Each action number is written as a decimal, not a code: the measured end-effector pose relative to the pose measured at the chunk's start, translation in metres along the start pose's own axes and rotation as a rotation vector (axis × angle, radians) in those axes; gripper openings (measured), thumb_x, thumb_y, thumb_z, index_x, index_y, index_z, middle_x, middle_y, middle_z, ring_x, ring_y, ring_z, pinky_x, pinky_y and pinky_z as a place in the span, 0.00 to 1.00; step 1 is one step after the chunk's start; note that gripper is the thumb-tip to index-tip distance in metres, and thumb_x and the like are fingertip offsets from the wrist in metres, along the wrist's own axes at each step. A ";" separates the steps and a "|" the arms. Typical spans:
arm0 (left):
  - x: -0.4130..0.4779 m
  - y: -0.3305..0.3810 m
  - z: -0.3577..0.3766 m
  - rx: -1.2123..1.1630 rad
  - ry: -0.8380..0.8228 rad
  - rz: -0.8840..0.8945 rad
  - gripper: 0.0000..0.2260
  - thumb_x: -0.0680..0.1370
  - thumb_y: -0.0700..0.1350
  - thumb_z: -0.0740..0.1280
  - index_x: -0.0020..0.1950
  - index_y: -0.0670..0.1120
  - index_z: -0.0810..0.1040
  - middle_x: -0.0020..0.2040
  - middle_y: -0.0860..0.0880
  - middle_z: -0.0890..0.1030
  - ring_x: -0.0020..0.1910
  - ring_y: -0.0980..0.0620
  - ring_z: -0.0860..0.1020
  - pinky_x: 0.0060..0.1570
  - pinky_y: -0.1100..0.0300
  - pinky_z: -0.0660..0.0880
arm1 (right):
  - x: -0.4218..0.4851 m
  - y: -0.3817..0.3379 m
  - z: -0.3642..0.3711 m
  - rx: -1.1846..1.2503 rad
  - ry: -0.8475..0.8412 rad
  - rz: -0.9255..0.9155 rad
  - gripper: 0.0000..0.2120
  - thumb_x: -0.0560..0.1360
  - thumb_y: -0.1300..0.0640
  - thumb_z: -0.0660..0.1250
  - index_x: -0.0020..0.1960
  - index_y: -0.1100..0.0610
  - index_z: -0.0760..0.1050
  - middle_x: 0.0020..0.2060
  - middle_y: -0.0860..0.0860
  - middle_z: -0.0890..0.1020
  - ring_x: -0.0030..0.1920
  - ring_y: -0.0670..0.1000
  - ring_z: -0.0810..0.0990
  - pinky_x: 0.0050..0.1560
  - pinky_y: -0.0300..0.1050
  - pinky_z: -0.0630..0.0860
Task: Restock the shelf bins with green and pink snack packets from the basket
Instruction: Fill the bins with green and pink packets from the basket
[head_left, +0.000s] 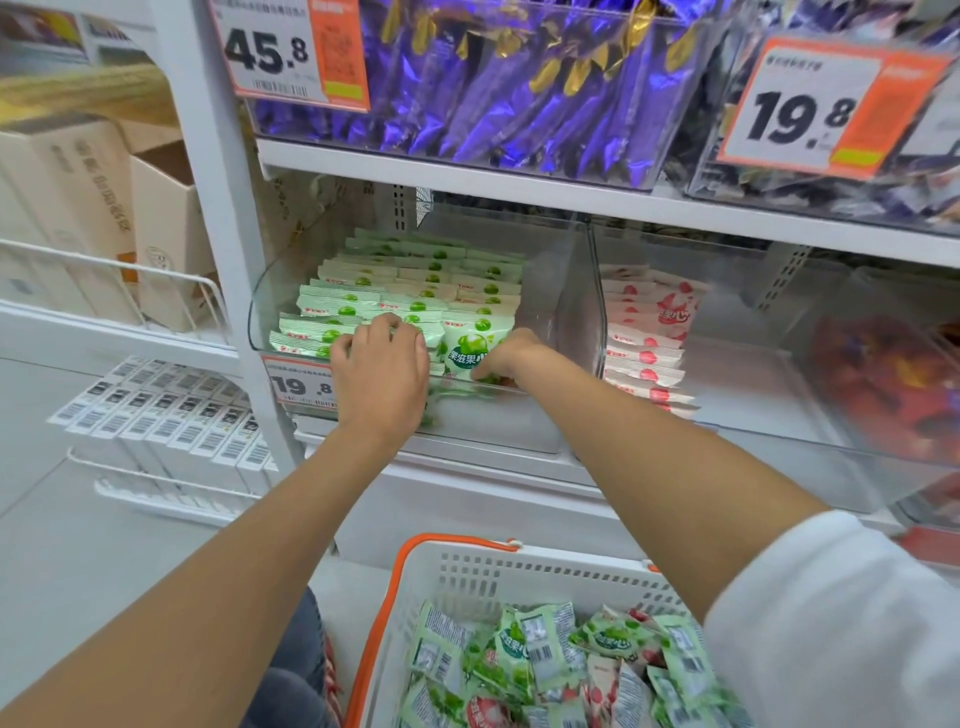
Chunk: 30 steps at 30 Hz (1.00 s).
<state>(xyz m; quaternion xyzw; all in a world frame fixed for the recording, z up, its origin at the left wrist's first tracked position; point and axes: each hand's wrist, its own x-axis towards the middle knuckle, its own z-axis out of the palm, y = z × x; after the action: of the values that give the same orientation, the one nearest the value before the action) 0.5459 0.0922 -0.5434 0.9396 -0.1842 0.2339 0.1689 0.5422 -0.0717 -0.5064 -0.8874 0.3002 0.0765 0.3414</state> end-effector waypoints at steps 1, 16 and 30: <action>0.000 0.000 0.001 -0.008 0.006 -0.001 0.17 0.84 0.48 0.51 0.59 0.46 0.78 0.63 0.47 0.75 0.60 0.45 0.72 0.61 0.49 0.61 | -0.001 0.000 -0.001 -0.011 -0.006 -0.004 0.32 0.72 0.53 0.75 0.69 0.65 0.67 0.64 0.56 0.75 0.63 0.55 0.76 0.57 0.43 0.74; -0.127 0.061 -0.003 -0.218 -0.610 -0.046 0.07 0.79 0.45 0.60 0.47 0.47 0.77 0.48 0.49 0.81 0.48 0.45 0.79 0.46 0.54 0.76 | -0.125 0.145 0.033 -0.278 0.255 -0.568 0.06 0.74 0.62 0.62 0.48 0.55 0.76 0.47 0.53 0.79 0.47 0.56 0.78 0.43 0.48 0.73; -0.225 0.042 0.089 0.048 -1.367 0.053 0.10 0.80 0.39 0.62 0.59 0.43 0.79 0.59 0.48 0.75 0.58 0.48 0.76 0.56 0.60 0.72 | -0.133 0.328 0.174 -0.397 -0.637 -0.136 0.34 0.71 0.54 0.75 0.73 0.52 0.65 0.71 0.53 0.69 0.67 0.57 0.71 0.66 0.52 0.72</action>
<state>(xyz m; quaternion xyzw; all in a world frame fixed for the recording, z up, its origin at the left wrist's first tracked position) 0.3763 0.0794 -0.7208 0.8750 -0.2670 -0.4037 -0.0121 0.2549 -0.0867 -0.7761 -0.8858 0.0989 0.3824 0.2434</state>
